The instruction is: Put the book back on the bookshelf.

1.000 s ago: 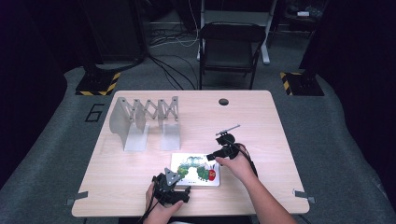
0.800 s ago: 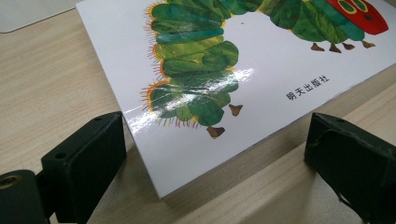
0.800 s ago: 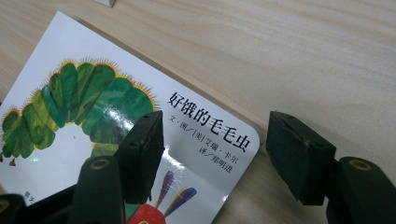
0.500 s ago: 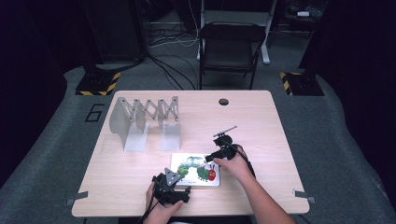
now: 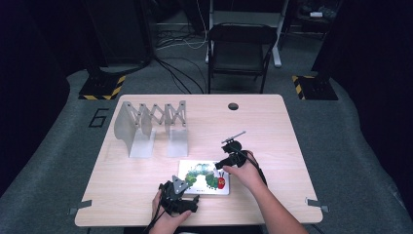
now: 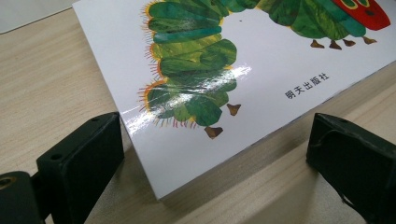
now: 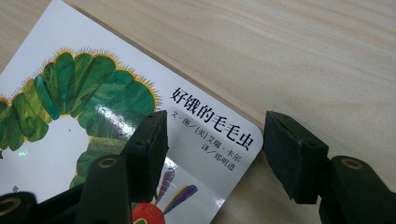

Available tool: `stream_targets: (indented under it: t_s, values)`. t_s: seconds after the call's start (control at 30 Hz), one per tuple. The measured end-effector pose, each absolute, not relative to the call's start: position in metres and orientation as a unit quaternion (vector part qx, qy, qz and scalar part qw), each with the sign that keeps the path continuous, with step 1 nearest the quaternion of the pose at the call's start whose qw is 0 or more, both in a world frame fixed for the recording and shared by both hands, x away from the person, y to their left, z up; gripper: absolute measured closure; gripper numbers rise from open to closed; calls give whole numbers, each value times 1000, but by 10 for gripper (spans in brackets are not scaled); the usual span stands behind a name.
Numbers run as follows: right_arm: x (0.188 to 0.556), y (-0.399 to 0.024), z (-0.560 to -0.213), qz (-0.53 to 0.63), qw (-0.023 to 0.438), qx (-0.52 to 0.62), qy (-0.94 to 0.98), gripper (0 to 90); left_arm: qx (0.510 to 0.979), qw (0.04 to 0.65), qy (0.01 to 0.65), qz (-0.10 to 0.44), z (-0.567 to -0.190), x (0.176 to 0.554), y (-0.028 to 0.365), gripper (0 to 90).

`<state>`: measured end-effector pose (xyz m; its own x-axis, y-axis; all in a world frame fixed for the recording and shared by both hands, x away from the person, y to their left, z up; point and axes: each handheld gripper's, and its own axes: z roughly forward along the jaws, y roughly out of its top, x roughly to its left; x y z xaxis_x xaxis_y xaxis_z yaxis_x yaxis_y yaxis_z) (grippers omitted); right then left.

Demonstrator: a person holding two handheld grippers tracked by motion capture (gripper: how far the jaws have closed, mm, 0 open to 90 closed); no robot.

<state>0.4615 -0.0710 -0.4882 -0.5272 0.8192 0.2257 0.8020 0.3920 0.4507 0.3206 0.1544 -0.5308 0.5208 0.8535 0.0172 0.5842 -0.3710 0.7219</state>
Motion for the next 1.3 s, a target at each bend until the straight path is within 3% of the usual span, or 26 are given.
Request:
stream_targets:
  t_s: [1.3]
  values:
    - [448,-75,-449,318,36,456,831,448,790,328,477,201,-531,327,154,0]
